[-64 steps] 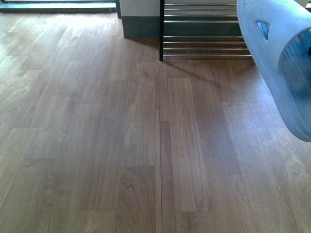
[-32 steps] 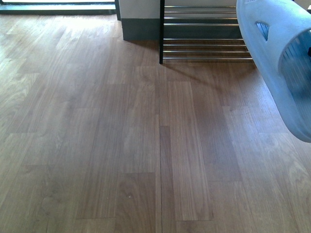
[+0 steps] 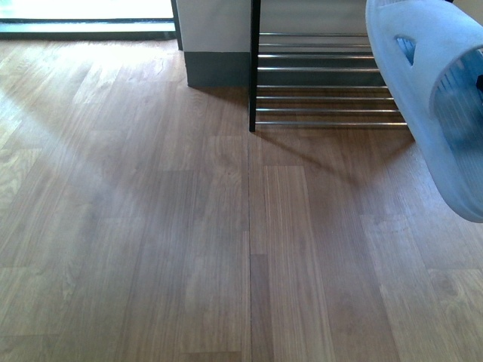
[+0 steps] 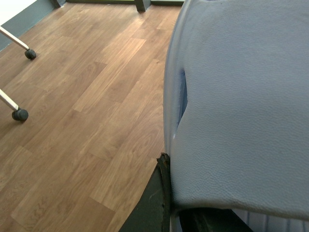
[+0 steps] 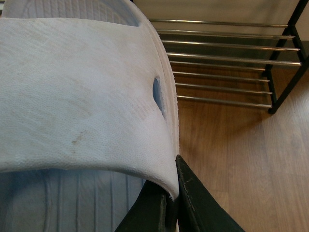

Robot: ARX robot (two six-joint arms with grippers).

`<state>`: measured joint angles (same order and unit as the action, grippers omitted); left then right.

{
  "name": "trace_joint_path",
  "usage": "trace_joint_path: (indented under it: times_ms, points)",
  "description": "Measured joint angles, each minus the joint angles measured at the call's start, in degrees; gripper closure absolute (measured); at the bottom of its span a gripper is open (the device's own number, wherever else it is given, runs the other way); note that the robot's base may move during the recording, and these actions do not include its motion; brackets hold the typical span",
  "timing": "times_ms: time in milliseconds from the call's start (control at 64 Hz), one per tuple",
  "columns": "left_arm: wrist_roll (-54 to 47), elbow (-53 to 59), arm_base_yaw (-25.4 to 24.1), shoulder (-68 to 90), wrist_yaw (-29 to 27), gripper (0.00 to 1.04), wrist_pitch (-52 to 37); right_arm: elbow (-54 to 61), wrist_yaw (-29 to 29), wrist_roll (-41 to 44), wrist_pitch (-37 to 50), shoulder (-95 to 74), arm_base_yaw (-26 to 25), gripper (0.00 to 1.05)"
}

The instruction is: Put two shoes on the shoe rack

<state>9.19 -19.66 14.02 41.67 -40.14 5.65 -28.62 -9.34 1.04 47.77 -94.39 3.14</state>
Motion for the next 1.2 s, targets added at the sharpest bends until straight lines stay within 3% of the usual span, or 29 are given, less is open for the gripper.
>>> trace_joint_path:
  times_ms: [1203]
  points:
    - [0.0, 0.0, 0.0, 0.1, 0.1, 1.03, 0.0, 0.0, 0.0, 0.0, 0.0, 0.0, 0.0, 1.03]
